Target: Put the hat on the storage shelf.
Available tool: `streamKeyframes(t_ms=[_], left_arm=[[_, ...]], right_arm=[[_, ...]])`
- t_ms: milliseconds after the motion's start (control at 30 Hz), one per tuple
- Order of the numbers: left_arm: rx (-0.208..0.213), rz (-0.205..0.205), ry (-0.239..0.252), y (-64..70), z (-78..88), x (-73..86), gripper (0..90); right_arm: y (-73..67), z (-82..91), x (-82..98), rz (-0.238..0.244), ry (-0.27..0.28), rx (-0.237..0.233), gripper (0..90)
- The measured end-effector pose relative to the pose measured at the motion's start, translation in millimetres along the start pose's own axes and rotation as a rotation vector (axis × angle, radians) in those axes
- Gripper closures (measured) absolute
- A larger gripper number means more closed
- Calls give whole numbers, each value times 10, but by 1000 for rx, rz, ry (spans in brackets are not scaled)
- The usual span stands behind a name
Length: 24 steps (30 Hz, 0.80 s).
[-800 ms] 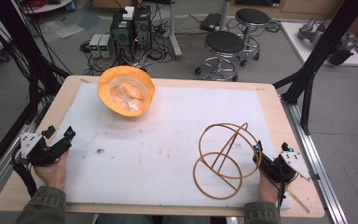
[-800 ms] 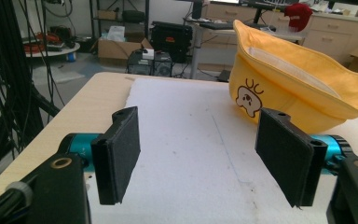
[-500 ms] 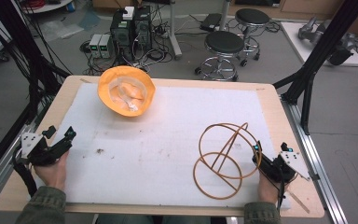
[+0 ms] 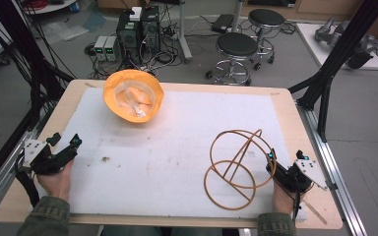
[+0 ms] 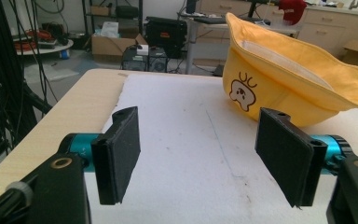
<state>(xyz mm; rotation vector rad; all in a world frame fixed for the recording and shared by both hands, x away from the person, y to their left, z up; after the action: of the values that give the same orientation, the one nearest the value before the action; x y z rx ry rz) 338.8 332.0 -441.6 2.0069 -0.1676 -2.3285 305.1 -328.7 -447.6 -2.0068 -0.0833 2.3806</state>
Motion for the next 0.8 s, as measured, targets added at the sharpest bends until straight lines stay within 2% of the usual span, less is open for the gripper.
streamKeyframes(t_ms=[67,133,200,333,467,633,800], left_arm=[[-6,56,18,-24,-41,-127,310],[-8,38,20,-16,-76,-200,312],[-12,-12,5,5,-145,-287,316],[41,17,3,45,-246,-479,317],[56,-11,6,104,-339,-658,311],[75,-24,17,191,-439,-733,315],[84,-14,39,224,-561,-807,347]], right_arm=[[-1,-5,1,4,1,3,113],[-6,-9,4,7,-5,6,113],[-12,-9,0,3,-3,6,113],[-46,-10,-12,12,6,3,113],[-55,-25,-7,10,2,1,113],[-50,-14,-18,13,13,2,113],[-53,-10,-23,12,18,2,113]])
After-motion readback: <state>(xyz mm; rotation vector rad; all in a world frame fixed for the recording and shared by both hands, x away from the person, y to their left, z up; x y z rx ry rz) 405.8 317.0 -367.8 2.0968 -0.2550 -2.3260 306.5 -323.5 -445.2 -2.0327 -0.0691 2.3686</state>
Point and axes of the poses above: each handheld gripper's, and its own axes: z roughly backward along the jaws, x roughly out of its underside, y roughly to its right, the point moved 5 cm from there along -z, roughly forward along the jaws, and after that the axes turned 4 degrees about -x, right-handed, at the moved point
